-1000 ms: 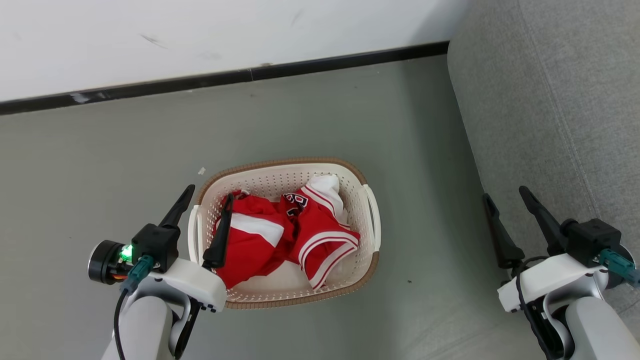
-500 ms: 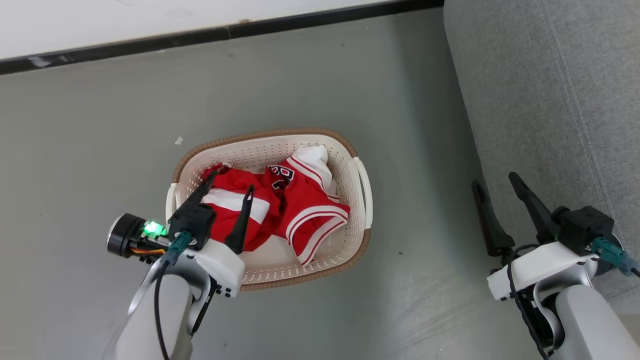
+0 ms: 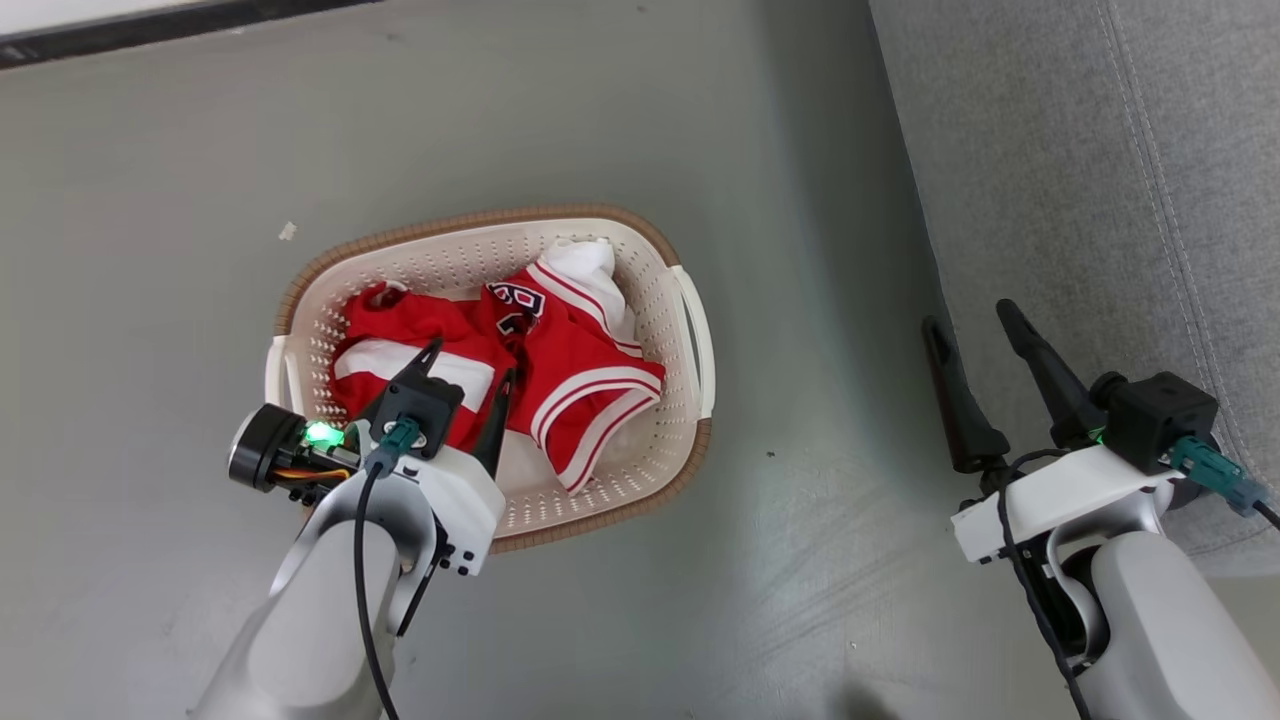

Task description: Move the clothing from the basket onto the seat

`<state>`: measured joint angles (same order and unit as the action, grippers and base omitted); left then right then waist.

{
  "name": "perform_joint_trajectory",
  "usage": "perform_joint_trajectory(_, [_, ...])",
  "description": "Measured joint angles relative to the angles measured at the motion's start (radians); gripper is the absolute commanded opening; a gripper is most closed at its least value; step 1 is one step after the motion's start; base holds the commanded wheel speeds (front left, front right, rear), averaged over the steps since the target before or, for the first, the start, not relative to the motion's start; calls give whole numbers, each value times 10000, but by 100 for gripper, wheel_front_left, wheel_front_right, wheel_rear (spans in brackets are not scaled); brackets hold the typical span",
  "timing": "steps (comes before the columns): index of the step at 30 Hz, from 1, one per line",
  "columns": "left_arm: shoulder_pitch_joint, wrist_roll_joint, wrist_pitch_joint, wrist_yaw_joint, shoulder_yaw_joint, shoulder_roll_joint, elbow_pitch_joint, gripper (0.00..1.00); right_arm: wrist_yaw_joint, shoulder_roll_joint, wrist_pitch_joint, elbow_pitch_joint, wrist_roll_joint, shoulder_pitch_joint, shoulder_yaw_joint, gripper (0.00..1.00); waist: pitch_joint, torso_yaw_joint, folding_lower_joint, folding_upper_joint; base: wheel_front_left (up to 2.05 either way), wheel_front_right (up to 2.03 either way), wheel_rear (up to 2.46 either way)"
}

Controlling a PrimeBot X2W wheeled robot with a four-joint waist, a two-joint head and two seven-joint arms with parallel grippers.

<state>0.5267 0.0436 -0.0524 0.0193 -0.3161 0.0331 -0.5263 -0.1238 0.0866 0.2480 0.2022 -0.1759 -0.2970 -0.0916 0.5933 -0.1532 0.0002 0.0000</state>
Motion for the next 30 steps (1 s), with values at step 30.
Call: perform_joint_trajectory(30, [1794, 328, 1937, -1331, 52, 38, -1555, 100, 0, -196, 69, -577, -4, -1329, -844, 100, 1866, -1100, 0, 0, 0, 0, 0])
